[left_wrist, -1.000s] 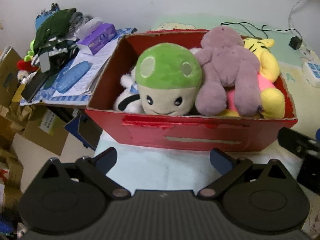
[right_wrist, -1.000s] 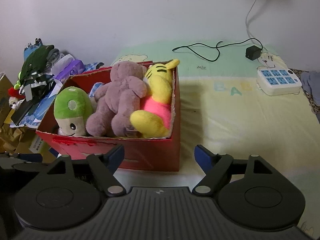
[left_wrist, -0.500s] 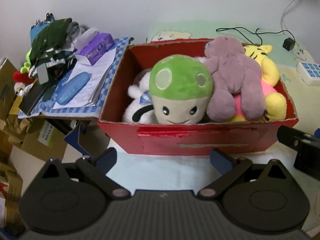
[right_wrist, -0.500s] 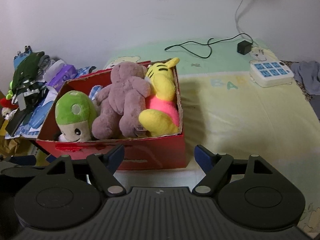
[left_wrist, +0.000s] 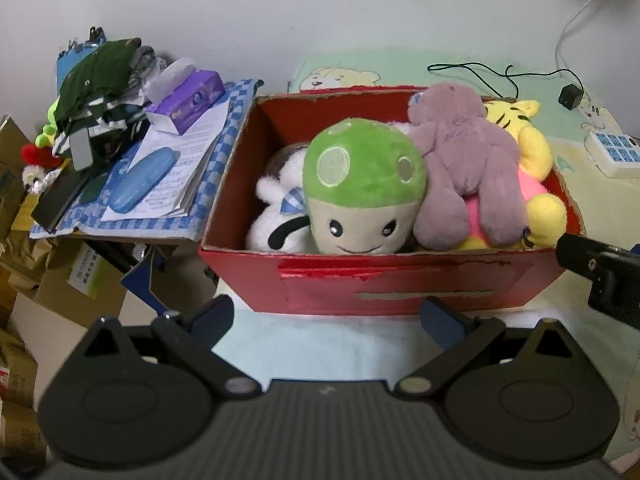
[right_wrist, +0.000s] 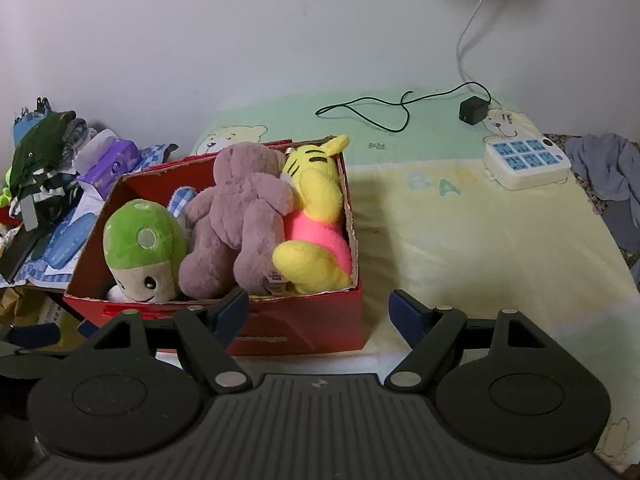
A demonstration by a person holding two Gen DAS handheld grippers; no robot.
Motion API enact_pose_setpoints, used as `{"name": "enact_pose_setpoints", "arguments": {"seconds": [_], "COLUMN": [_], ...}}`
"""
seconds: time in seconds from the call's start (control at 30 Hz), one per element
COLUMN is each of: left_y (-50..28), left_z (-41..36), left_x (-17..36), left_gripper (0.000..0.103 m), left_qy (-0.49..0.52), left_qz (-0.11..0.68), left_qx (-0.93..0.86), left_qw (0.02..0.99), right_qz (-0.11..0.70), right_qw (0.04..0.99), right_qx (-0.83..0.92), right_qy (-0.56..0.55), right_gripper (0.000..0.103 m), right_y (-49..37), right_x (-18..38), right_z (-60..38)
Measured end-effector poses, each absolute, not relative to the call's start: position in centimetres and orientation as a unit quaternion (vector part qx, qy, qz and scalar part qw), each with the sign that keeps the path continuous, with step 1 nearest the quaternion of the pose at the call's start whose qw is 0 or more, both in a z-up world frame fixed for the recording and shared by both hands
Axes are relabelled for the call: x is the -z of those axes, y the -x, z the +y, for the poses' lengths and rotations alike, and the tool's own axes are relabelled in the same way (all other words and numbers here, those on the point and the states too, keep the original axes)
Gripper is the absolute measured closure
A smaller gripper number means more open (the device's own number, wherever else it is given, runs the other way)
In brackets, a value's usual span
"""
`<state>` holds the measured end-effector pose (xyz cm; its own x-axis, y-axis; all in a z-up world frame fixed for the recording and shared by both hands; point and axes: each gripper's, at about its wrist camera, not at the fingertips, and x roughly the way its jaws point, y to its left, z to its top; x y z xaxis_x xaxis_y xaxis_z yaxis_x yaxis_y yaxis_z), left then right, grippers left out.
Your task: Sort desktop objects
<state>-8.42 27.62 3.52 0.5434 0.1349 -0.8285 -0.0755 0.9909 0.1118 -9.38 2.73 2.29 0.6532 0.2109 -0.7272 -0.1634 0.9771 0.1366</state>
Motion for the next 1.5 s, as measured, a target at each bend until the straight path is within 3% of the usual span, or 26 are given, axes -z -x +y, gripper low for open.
{"name": "enact_pose_setpoints", "arguments": {"seconds": [1.5], "left_y": [3.5], "left_z": [28.8], "left_x": [-3.5], "left_gripper": [0.003], "left_qy": [-0.004], "left_qz": [0.465], "left_qx": [-0.042], "left_qw": [0.884], "right_qz": [0.391], "right_qw": [0.912], "right_qx": [-0.126], "right_qy": [-0.006], "right_gripper": [0.023], "right_y": [4.7], "right_x": [-2.3], "right_z": [5.0]}}
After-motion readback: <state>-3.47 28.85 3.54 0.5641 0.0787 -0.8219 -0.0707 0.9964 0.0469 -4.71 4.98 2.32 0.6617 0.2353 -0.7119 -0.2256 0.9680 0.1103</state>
